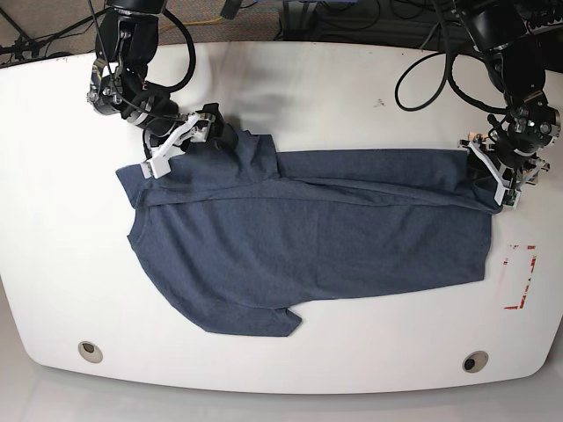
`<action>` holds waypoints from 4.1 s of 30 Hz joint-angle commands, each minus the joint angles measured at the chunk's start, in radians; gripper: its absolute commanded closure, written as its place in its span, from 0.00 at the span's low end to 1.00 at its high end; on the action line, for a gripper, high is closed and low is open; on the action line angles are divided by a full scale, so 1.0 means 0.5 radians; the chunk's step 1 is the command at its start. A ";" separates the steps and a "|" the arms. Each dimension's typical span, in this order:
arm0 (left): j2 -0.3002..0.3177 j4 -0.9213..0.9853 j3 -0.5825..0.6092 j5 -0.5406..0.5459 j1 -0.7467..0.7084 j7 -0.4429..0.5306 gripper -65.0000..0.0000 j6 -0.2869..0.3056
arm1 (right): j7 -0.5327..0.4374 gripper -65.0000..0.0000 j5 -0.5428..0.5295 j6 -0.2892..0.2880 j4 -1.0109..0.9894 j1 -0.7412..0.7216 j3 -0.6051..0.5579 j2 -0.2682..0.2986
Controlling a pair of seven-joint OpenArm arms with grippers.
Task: Fold the T-shirt properly
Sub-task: 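Release the right gripper and regrasp the shirt edge nearby, then pull the shirt edge with both grippers to straighten it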
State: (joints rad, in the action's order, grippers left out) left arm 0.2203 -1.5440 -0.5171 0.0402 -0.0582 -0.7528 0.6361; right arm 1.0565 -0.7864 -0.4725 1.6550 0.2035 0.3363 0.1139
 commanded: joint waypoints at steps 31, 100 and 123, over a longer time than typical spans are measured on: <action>0.043 -0.047 -0.008 0.007 -0.014 0.031 0.38 -0.009 | -0.019 0.90 -0.006 -0.278 0.009 -0.553 -0.088 0.188; 0.037 -0.341 0.137 0.013 -0.579 0.329 0.85 -0.123 | -0.178 0.97 0.807 -0.349 0.178 0.196 0.286 0.470; -0.037 -0.795 0.084 0.010 -0.631 0.160 0.46 -0.006 | -0.147 0.16 0.571 -0.428 0.622 0.328 0.464 0.363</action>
State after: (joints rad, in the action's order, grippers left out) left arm 0.2070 -1.9232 -0.4770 0.0399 -0.3847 -0.6895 0.6327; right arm 0.9939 -0.4782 -0.6800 1.9488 0.3717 0.5808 0.2802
